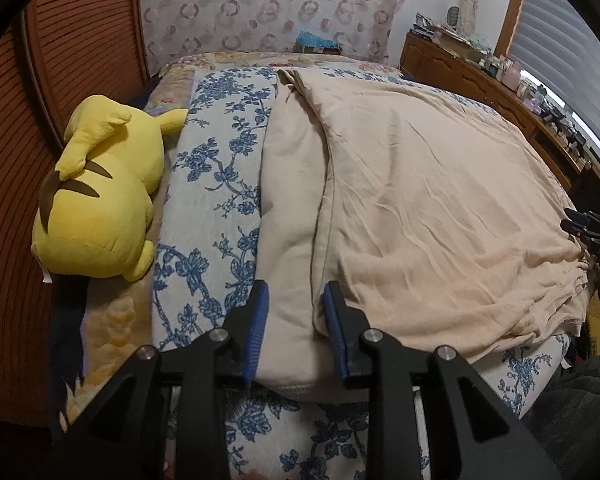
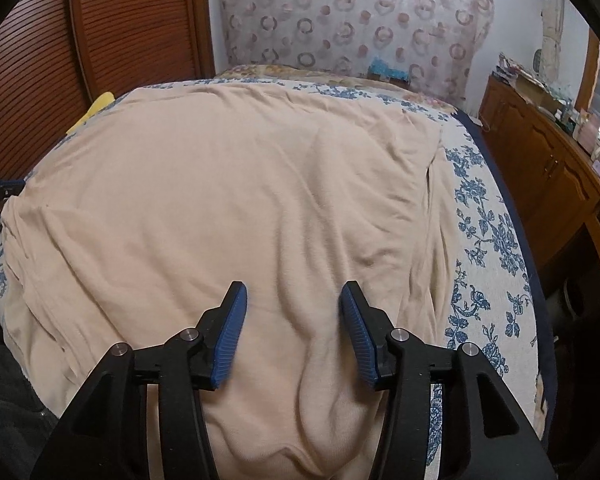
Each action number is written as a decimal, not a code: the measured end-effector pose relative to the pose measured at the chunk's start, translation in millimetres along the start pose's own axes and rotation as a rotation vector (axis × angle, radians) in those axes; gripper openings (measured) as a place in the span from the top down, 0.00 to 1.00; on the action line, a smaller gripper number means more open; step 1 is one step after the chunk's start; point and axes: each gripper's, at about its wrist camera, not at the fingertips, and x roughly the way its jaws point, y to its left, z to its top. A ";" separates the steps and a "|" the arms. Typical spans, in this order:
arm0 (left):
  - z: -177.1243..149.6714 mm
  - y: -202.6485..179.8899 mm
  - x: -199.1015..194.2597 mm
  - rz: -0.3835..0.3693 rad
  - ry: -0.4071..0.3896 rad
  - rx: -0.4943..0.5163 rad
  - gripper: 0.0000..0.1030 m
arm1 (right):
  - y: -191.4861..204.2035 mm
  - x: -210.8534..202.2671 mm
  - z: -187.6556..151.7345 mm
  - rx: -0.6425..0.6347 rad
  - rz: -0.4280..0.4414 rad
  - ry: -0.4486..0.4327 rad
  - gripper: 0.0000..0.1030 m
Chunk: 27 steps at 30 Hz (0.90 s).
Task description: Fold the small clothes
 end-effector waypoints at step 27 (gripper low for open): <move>11.6 -21.2 6.6 -0.048 0.034 0.061 0.74 | 0.2 0.4 -4.1 0.005 0.005 -0.008 0.50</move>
